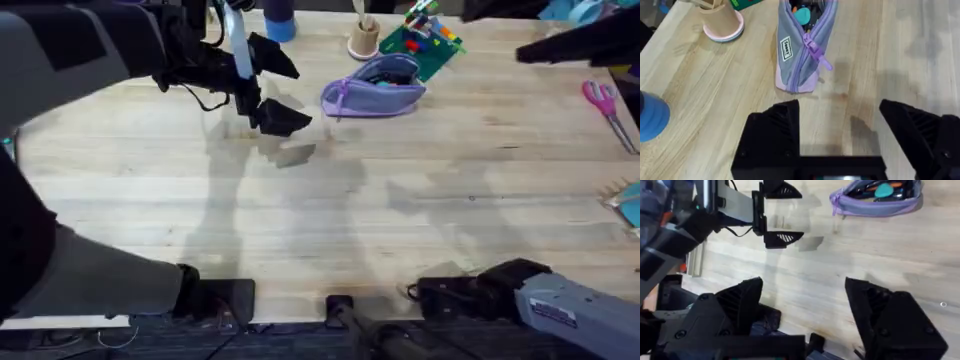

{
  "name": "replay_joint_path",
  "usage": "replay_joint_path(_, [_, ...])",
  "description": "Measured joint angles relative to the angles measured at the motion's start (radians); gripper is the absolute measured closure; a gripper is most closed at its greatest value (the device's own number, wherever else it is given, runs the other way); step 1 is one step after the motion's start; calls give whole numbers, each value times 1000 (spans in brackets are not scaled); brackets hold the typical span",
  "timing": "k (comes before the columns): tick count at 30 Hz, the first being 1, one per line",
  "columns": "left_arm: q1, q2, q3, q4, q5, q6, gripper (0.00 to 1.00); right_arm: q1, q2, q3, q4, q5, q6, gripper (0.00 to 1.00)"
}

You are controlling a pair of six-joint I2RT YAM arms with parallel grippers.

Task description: Unzip the bag, pick up the pens from the table one at a time and place them inside, then zip the bag closed.

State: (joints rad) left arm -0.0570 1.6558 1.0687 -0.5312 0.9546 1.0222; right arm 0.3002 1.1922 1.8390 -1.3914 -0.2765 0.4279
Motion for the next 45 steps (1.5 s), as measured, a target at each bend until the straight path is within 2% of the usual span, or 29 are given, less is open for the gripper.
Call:
replay_joint_path(5, [0,0,0,0,0,0,8,71,29,-55,30,75,28,6])
replay_joint_path(13, [0,0,0,0,0,3,7,152,36,-224,239,185,43,6])
replay_joint_path(21, [0,0,0,0,0,3,7,154,37,-438,414,209,70,5])
replay_joint_path(35, [0,0,0,0,0,3,8,154,38,-708,748,218,221,6])
replay_joint_path(39, [0,0,0,0,2,3,8,154,47,-758,766,232,283,6])
replay_joint_path(45, [0,0,0,0,3,3,8,169,104,-773,788,236,346,6])
